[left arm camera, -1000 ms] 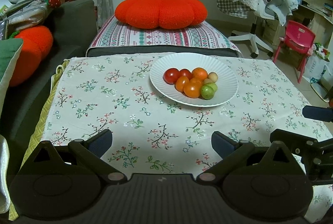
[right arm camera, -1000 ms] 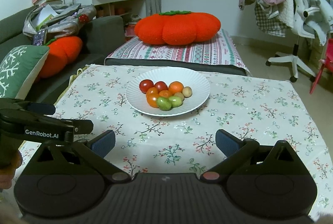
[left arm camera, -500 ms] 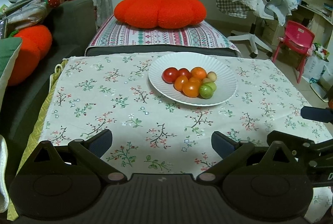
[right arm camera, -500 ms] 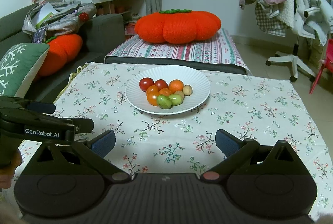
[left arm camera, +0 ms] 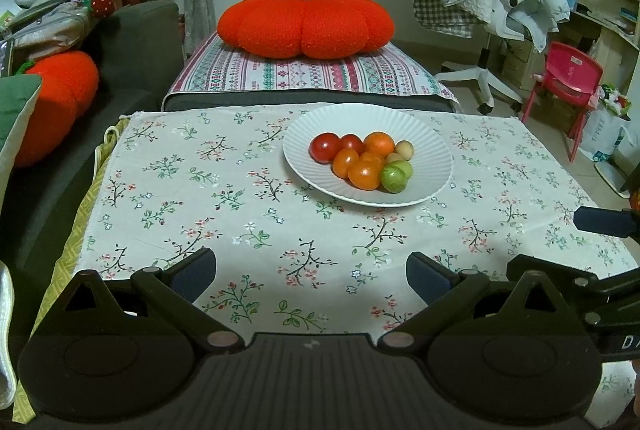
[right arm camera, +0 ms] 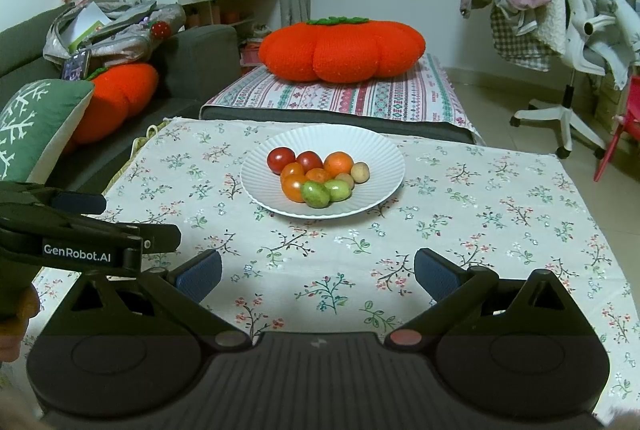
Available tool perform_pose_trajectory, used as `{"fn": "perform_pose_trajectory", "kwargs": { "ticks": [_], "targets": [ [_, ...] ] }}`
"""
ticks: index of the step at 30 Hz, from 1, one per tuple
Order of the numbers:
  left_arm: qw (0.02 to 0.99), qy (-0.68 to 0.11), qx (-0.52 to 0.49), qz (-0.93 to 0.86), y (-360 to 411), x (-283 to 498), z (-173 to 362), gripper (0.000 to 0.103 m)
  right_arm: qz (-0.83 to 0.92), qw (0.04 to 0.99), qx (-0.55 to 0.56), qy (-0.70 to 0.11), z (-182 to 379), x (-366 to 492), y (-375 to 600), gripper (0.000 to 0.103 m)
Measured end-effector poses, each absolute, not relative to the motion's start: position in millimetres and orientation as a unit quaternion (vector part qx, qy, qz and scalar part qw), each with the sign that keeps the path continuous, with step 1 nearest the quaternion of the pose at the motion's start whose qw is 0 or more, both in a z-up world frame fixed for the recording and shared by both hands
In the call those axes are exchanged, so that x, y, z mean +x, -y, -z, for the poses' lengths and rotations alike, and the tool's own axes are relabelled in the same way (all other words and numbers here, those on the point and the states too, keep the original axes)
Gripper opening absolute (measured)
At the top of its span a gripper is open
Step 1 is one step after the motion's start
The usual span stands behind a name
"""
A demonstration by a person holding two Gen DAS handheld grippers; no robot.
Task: Organize fruits
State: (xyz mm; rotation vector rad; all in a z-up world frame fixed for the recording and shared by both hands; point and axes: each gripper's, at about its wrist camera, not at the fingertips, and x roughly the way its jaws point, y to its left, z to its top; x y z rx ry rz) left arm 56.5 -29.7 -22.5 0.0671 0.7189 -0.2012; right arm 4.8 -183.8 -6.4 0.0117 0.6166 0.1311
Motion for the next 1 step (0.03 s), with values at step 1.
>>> {"fn": "perform_pose_trajectory", "kwargs": {
  "ticks": [1],
  "targets": [
    [0.930, -0.352, 0.033, 0.098, 29.5, 56.6, 22.4, 0.087, -0.064, 0.951, 0.006, -0.303, 6.5, 4.8, 183.7, 0.103]
  ]
}}
